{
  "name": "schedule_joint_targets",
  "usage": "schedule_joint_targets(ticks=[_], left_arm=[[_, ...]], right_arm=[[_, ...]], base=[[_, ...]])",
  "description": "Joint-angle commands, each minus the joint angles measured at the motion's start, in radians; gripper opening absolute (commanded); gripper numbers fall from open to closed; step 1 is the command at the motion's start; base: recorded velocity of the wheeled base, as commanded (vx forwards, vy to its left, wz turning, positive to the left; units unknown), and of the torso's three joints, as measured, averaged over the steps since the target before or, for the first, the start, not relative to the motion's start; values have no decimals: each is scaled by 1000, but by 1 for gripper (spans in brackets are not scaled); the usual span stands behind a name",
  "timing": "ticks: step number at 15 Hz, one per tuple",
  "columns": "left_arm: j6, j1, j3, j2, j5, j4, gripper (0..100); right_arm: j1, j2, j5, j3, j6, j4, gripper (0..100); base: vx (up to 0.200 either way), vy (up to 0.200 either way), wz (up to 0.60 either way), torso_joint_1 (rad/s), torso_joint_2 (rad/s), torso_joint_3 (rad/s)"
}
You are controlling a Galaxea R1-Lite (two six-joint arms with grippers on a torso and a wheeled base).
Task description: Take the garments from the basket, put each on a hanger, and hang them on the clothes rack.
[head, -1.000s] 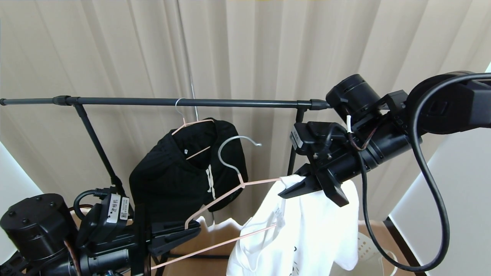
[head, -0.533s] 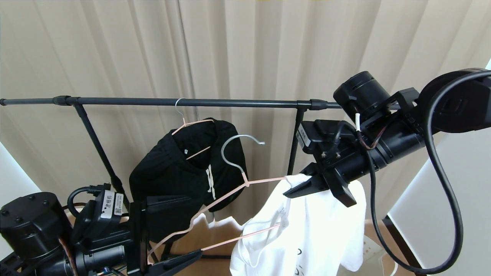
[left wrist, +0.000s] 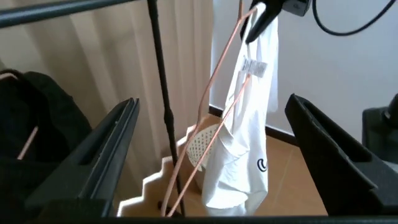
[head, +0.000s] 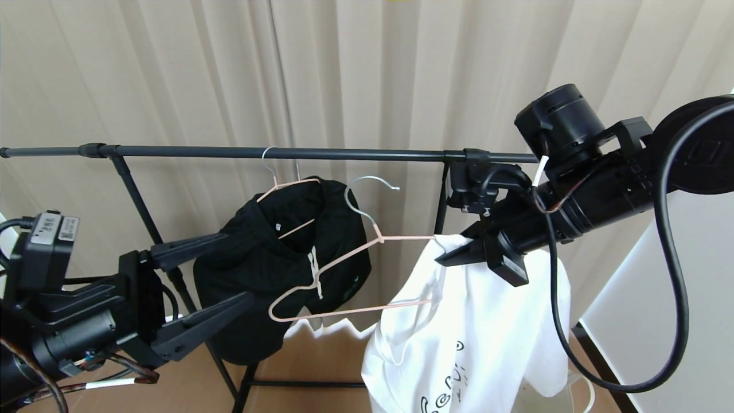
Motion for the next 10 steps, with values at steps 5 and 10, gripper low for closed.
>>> schedule_joint_targets(ticks=[5,10], left_arm=[[14,42,-290,-270,120,851,100],[60,-276,-302,-171,551,971,100]], right_arm=[[4,-73,-69,149,68,-202,0],[31,-148,-216,438,226,-570,0]], base=[[0,0,0,0,0,0],[0,0,0,0,0,0]])
